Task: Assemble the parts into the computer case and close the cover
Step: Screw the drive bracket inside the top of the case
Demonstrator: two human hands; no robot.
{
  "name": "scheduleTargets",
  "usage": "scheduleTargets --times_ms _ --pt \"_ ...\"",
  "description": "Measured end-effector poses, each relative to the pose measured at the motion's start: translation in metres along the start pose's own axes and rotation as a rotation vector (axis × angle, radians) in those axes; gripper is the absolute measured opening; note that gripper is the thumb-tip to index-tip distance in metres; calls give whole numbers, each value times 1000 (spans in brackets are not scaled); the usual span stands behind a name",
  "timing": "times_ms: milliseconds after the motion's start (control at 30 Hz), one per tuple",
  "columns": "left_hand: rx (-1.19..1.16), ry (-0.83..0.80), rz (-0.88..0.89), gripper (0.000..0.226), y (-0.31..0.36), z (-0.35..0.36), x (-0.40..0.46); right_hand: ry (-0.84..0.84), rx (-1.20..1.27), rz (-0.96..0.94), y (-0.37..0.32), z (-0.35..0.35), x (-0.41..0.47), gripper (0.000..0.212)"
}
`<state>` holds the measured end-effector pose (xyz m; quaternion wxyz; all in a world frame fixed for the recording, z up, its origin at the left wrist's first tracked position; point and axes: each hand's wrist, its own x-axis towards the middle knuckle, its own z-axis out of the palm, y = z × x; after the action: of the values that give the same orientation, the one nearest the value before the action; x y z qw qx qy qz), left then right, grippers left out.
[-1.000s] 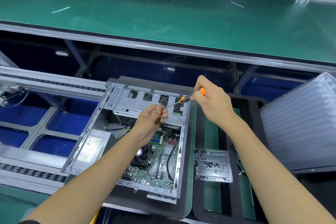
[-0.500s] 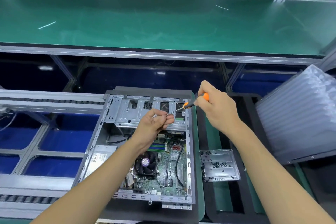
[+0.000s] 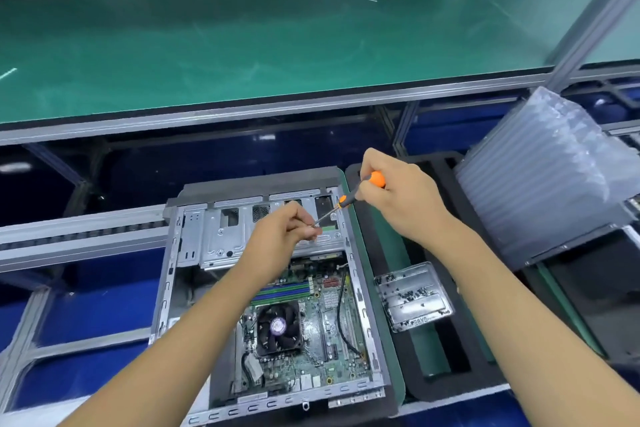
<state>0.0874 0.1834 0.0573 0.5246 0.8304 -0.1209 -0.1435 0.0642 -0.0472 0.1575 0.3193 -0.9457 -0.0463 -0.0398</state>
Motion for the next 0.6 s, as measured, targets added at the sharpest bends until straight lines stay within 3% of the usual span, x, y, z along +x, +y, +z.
scheduleTargets --times_ms 267,600 --pt "456 143 43 12 -17 31 25 -39 -150 14 22 18 9 19" --pt "447 223 44 21 -30 63 51 -74 -250 -86 23 44 36 14"
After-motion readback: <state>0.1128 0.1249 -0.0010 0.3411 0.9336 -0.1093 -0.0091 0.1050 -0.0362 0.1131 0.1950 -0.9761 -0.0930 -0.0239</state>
